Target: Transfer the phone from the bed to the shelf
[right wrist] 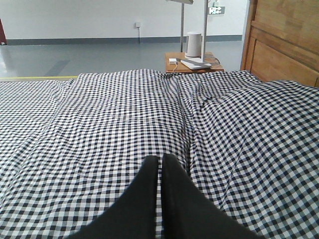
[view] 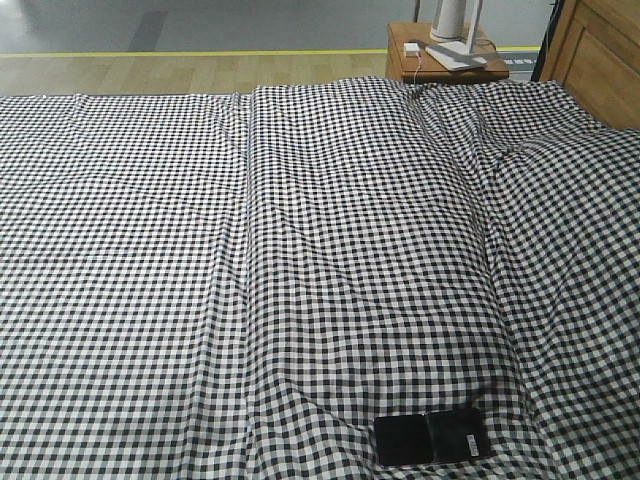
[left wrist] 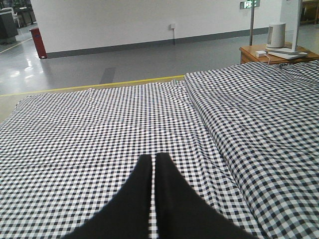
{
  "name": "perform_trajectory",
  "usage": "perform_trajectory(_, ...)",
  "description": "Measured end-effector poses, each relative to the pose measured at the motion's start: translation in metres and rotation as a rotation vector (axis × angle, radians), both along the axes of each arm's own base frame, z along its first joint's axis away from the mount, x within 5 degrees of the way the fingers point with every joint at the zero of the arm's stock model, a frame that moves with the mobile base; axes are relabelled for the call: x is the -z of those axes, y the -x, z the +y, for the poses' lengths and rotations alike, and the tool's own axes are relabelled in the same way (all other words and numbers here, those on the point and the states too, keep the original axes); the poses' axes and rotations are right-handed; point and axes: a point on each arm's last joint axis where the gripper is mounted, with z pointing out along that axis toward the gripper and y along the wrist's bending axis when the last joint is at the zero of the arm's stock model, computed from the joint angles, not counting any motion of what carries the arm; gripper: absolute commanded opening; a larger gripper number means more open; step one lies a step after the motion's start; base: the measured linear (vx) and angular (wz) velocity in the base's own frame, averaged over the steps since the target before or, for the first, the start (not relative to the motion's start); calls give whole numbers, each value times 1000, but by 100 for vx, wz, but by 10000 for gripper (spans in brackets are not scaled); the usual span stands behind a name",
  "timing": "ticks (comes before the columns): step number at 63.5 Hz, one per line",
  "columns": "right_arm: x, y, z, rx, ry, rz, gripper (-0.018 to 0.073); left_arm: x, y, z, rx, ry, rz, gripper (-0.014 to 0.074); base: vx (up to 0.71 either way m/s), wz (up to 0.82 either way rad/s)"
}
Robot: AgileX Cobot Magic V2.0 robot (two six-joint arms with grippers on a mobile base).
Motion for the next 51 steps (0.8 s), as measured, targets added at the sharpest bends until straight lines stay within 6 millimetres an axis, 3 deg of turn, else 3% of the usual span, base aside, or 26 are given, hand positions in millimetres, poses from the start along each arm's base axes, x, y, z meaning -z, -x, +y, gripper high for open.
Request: perform_trajectory(51, 0, 0, 0, 0, 0, 0, -4, 0, 0, 0, 0, 0, 0, 1, 0, 0)
